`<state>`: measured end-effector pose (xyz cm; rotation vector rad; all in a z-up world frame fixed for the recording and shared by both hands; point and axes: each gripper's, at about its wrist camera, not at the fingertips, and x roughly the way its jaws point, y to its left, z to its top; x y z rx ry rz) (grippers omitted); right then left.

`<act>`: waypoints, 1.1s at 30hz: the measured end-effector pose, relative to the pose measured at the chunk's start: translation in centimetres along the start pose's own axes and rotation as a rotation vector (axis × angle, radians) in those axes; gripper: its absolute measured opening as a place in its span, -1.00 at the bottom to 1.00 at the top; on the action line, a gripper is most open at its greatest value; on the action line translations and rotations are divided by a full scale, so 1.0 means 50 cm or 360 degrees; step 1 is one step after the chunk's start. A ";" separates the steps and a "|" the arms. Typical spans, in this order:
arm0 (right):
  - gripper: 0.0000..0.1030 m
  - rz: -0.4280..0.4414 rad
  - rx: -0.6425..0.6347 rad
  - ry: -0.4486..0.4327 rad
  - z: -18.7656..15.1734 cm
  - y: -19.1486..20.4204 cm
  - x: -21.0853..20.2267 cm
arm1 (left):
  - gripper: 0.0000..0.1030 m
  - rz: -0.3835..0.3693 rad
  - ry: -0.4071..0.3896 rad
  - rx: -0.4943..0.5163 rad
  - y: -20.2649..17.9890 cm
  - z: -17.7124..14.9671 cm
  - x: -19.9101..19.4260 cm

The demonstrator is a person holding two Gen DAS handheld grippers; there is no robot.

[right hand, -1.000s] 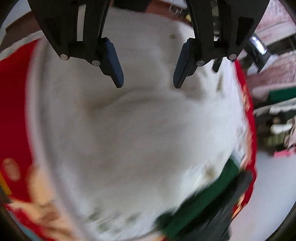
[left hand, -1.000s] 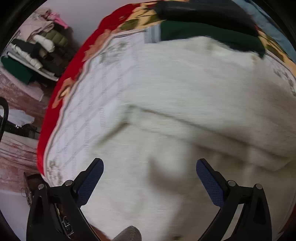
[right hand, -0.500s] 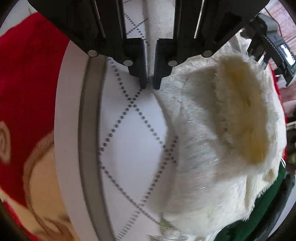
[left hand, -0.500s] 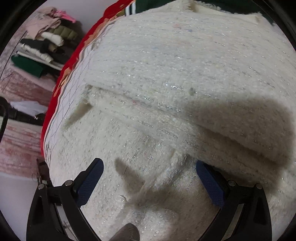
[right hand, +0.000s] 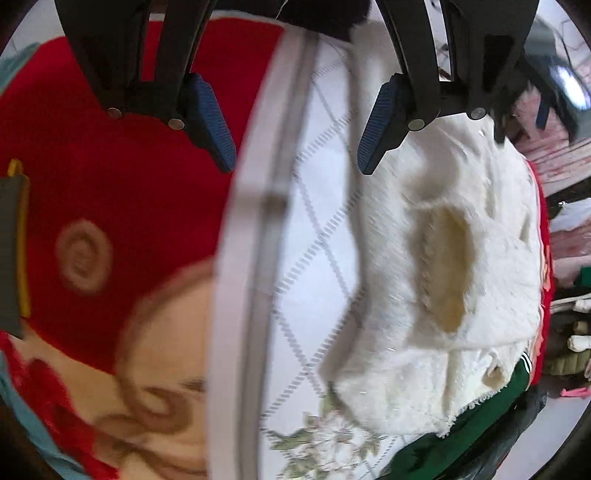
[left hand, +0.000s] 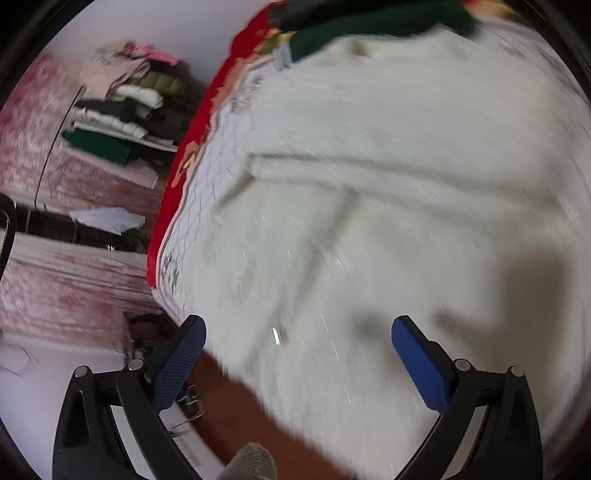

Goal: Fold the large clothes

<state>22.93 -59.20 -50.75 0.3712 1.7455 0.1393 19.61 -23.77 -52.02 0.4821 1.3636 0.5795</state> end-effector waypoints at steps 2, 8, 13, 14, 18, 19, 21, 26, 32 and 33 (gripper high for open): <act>0.36 -0.0034 0.0024 -0.0015 -0.027 -0.028 -0.017 | 1.00 -0.0010 0.0013 0.0094 -0.050 -0.051 -0.041; 0.36 -0.0114 0.0133 -0.0030 0.050 -0.067 0.022 | 1.00 -0.0049 0.0024 0.0393 -0.226 -0.148 -0.087; 0.36 -0.0196 0.0170 -0.0074 0.065 -0.107 0.011 | 1.00 0.0099 0.0041 0.0382 -0.276 -0.158 -0.043; 0.36 -0.0209 0.0179 -0.0083 0.068 -0.116 0.011 | 1.00 0.0170 0.0051 0.0369 -0.282 -0.155 -0.023; 0.36 -0.0199 0.0213 -0.0085 0.080 -0.152 0.006 | 1.00 0.0261 0.0109 0.0224 -0.273 -0.136 0.020; 0.36 -0.0190 0.0215 -0.0089 0.083 -0.153 0.007 | 1.00 0.0284 0.0115 0.0196 -0.269 -0.132 0.022; 0.36 -0.0179 0.0207 -0.0094 0.088 -0.157 0.005 | 1.00 0.0325 0.0107 0.0142 -0.260 -0.129 0.015; 0.36 -0.0095 0.0170 -0.0108 0.102 -0.114 0.031 | 1.00 0.0431 0.0133 0.0019 -0.211 -0.116 0.049; 0.36 0.0302 0.0111 -0.0206 0.136 -0.070 0.068 | 0.97 0.0380 0.0162 -0.0060 -0.171 -0.083 0.084; 0.36 0.0407 0.0095 -0.0233 0.141 -0.066 0.069 | 0.86 0.0363 0.0151 -0.0065 -0.170 -0.082 0.078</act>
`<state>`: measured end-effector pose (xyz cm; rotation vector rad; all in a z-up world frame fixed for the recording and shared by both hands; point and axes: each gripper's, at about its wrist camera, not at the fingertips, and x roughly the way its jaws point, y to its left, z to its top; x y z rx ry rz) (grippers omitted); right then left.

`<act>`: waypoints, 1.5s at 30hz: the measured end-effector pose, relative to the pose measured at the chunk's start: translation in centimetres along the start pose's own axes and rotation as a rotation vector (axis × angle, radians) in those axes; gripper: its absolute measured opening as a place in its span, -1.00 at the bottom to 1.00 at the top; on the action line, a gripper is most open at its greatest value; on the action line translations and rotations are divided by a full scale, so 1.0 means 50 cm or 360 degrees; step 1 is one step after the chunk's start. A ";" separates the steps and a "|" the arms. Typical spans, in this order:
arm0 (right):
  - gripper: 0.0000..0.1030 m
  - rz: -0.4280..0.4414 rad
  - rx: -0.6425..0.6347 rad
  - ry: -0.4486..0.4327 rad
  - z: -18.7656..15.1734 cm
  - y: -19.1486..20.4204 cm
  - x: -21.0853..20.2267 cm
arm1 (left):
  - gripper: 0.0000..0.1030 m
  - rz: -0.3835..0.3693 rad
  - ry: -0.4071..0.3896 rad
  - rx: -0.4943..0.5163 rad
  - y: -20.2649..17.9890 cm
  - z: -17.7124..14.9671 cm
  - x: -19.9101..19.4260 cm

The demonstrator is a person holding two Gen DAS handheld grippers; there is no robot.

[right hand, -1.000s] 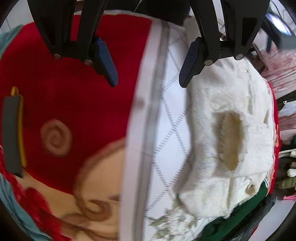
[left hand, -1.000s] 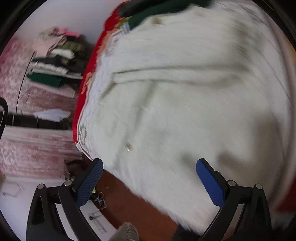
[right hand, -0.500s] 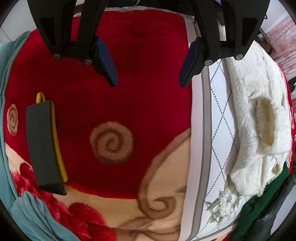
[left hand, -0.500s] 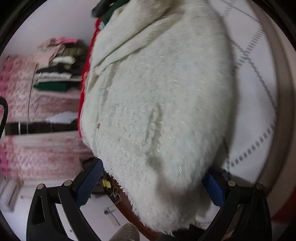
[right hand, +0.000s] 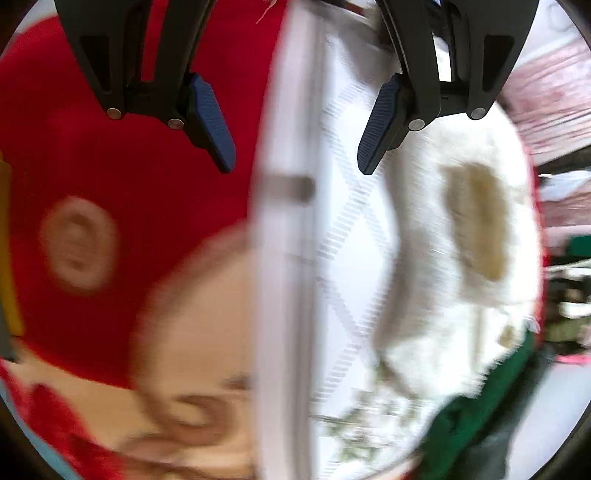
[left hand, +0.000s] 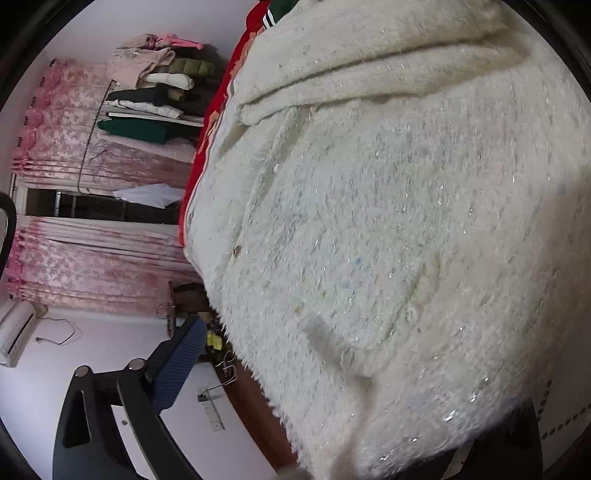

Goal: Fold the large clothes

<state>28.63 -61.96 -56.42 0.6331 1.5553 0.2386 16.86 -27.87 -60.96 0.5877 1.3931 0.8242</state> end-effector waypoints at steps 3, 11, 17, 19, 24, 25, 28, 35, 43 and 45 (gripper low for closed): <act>0.68 0.0393 -0.0004 -0.0052 0.011 0.019 0.026 | 0.05 -0.0169 -0.0025 -0.0040 0.015 -0.002 -0.021; 0.84 0.0684 0.0052 0.0056 -0.028 0.155 0.209 | -0.68 -0.0337 -0.0045 -0.0037 0.042 0.013 -0.047; -0.34 0.0588 0.0076 0.0092 -0.011 0.267 0.324 | -0.70 -0.0473 -0.0054 -0.0063 0.086 0.034 -0.046; -0.47 0.0543 0.0072 0.0040 -0.014 0.297 0.292 | -0.74 -0.0540 -0.0057 -0.0060 0.110 0.041 -0.048; -0.51 0.0399 -0.0016 -0.0060 -0.037 0.438 0.191 | -0.74 -0.0776 -0.0075 -0.0059 0.235 0.072 -0.031; -0.51 0.0364 -0.0034 -0.0075 -0.040 0.455 0.159 | -0.73 -0.0825 -0.0077 -0.0070 0.271 0.081 -0.022; -0.51 0.0228 -0.0089 -0.0099 -0.045 0.584 0.134 | -0.66 -0.0949 -0.0065 -0.0092 0.366 0.106 0.022; -0.51 -0.0076 -0.0253 -0.0077 -0.018 0.901 0.222 | -0.62 -0.1169 0.0017 -0.0248 0.537 0.170 0.218; -0.43 -0.0397 -0.0368 0.0080 0.006 1.115 0.499 | -0.33 -0.1422 0.0251 -0.0593 0.642 0.226 0.534; -0.11 -0.0388 -0.0368 0.0133 0.017 1.139 0.572 | -0.23 -0.1407 0.0286 -0.0646 0.648 0.233 0.592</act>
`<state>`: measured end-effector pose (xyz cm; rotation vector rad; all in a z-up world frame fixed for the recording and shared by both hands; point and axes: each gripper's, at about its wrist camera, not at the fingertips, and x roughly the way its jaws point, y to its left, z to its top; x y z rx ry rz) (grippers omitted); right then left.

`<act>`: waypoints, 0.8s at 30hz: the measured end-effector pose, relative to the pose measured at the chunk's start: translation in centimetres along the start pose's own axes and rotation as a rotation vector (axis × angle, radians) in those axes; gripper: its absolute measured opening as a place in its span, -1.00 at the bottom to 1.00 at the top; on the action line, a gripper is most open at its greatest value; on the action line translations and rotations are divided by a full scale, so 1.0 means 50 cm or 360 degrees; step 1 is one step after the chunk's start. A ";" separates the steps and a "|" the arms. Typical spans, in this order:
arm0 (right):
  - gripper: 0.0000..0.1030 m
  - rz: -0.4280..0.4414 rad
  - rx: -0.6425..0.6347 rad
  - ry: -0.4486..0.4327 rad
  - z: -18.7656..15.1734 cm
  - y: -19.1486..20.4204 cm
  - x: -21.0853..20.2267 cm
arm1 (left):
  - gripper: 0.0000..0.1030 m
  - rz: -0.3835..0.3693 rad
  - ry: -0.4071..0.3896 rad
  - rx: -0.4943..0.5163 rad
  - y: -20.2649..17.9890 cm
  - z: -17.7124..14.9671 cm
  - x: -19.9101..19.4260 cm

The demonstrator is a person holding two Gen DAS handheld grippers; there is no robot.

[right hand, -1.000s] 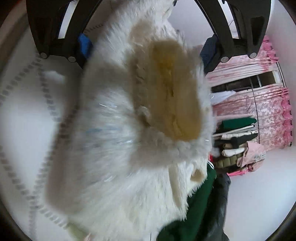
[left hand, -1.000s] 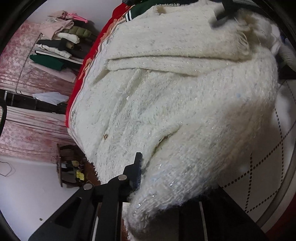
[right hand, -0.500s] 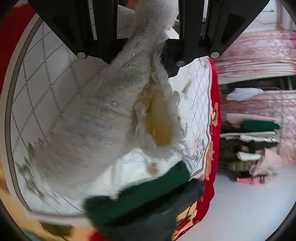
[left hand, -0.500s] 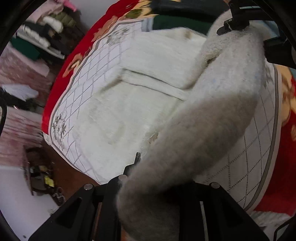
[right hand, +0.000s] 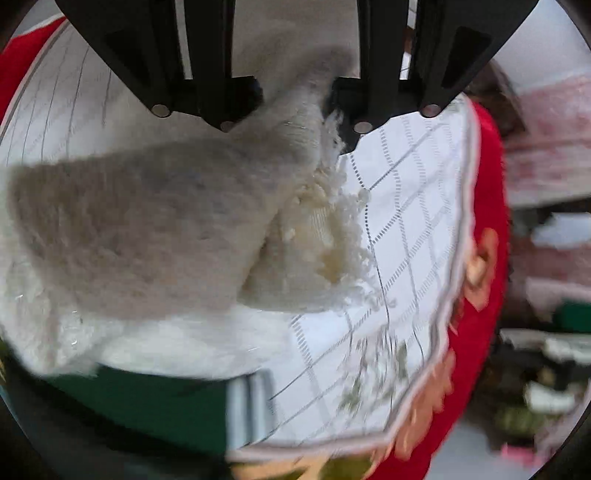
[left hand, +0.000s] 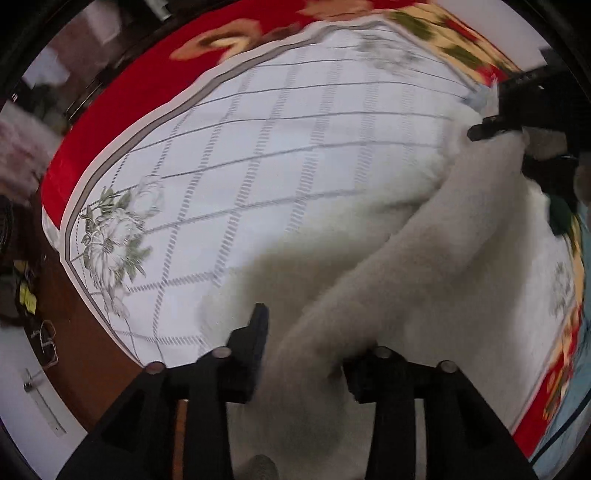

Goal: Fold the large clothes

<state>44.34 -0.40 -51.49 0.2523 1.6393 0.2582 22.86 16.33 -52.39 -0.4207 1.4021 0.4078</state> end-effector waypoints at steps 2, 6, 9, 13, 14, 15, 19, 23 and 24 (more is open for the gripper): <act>0.41 0.0181 0.0006 0.0014 0.017 0.009 0.028 | 0.15 0.0040 -0.0012 -0.0059 0.034 0.022 0.019; 0.47 0.0596 0.0005 -0.0019 0.001 -0.047 -0.028 | 0.61 0.0060 -0.0061 -0.0155 0.067 0.035 0.007; 0.47 0.0504 0.0139 -0.0256 -0.043 -0.181 -0.118 | 0.77 0.0052 -0.0068 -0.0176 0.054 0.031 0.000; 0.53 0.0269 0.0429 -0.0389 -0.065 -0.391 -0.130 | 0.82 0.0222 -0.0054 -0.0096 0.013 0.032 0.064; 0.53 0.0291 0.0497 -0.0381 -0.057 -0.435 -0.106 | 0.82 0.0268 -0.0042 -0.0088 0.010 0.035 0.091; 0.53 0.0334 0.0534 -0.0381 -0.051 -0.462 -0.089 | 0.82 0.0274 -0.0017 -0.0085 0.012 0.039 0.112; 0.53 0.0760 0.0591 -0.0257 0.001 -0.516 0.046 | 0.97 0.0297 -0.0017 -0.0093 0.017 0.066 0.151; -0.30 0.0806 0.0557 -0.0387 -0.015 -0.496 0.051 | 0.97 0.0407 -0.0065 0.0025 -0.005 0.085 0.132; -0.38 0.0853 0.0611 -0.0426 -0.037 -0.502 0.038 | 0.97 0.0434 -0.0086 0.0057 -0.011 0.085 0.118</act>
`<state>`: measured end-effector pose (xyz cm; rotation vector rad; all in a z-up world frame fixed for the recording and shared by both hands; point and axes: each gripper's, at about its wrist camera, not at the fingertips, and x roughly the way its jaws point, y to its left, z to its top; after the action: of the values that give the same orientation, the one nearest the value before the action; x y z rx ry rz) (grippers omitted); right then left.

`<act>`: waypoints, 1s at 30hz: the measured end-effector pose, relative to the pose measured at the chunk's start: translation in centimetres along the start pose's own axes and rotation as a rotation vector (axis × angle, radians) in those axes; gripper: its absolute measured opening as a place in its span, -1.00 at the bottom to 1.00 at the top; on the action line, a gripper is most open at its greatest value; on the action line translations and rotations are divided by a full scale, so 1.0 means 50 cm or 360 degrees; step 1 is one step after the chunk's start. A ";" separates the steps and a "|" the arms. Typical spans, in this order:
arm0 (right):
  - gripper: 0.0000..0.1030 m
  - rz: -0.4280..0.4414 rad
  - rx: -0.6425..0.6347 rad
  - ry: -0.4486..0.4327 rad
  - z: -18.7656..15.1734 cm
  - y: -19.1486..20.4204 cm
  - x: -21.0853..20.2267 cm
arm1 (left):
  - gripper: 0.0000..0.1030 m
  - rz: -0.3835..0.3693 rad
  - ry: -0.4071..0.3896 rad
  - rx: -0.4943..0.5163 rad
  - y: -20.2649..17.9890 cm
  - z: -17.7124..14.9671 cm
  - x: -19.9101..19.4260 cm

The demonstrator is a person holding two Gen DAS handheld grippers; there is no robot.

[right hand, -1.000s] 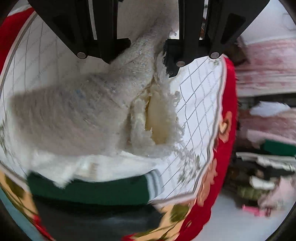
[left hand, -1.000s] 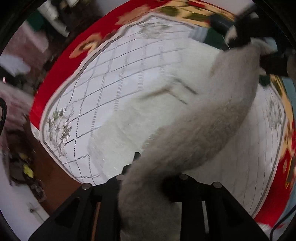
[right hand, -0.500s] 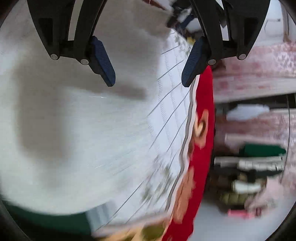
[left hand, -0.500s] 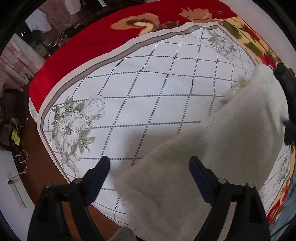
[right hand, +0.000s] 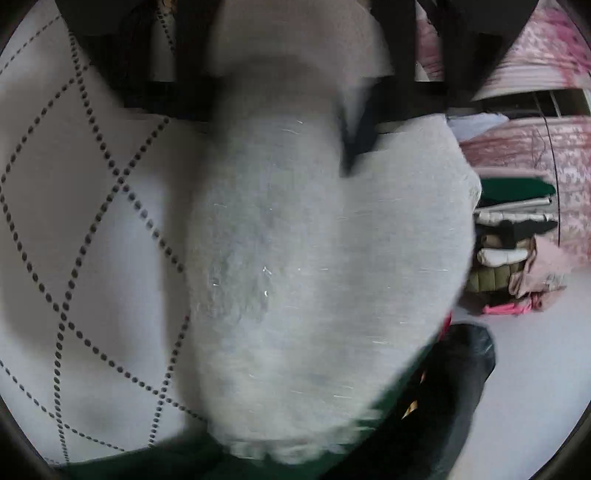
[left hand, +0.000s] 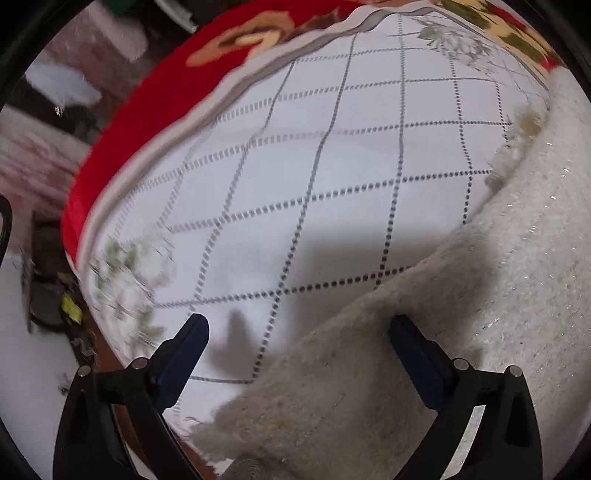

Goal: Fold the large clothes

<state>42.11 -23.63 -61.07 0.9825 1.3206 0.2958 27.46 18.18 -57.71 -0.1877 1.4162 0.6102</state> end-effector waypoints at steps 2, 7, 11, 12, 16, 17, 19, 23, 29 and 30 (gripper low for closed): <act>-0.43 0.0056 0.0118 -0.0061 -0.041 -0.016 -0.055 | 0.97 0.0003 -0.0026 0.0029 0.000 -0.002 -0.032; -0.44 -0.0206 0.0351 -0.0200 -0.214 -0.101 -0.240 | 0.97 0.0009 -0.0084 0.0051 0.008 -0.041 -0.131; -0.07 -0.0498 0.0417 -0.0030 -0.309 -0.172 -0.308 | 0.97 -0.0009 -0.0083 0.0081 -0.032 -0.064 -0.174; 0.02 -0.0547 0.0429 0.0005 -0.317 -0.182 -0.321 | 0.97 -0.0027 -0.0073 0.0086 -0.043 -0.069 -0.176; 0.02 -0.0823 0.0252 0.0041 -0.340 -0.139 -0.387 | 0.97 -0.0102 -0.0052 0.0152 -0.109 -0.107 -0.210; 0.02 -0.0885 0.0168 0.0017 -0.342 -0.116 -0.409 | 0.97 -0.0124 -0.0051 0.0179 -0.132 -0.116 -0.215; 0.02 -0.0899 0.0033 -0.0021 -0.341 -0.067 -0.427 | 0.97 -0.0207 -0.0039 0.0216 -0.183 -0.124 -0.223; 0.02 -0.0756 -0.0226 0.0052 -0.286 0.045 -0.370 | 0.97 -0.0281 -0.0086 0.0260 -0.297 -0.096 -0.196; -0.02 -0.0854 -0.0514 0.0192 -0.134 0.138 -0.143 | 0.97 -0.0178 0.0011 0.0254 -0.377 -0.012 -0.047; -0.09 -0.0932 -0.0526 0.0234 -0.113 0.129 -0.095 | 0.98 -0.0190 0.0039 0.0239 -0.376 -0.001 -0.023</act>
<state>37.88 -20.65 -52.74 0.2768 1.5697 0.1279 36.79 2.17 -60.97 -0.1590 1.4570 0.4029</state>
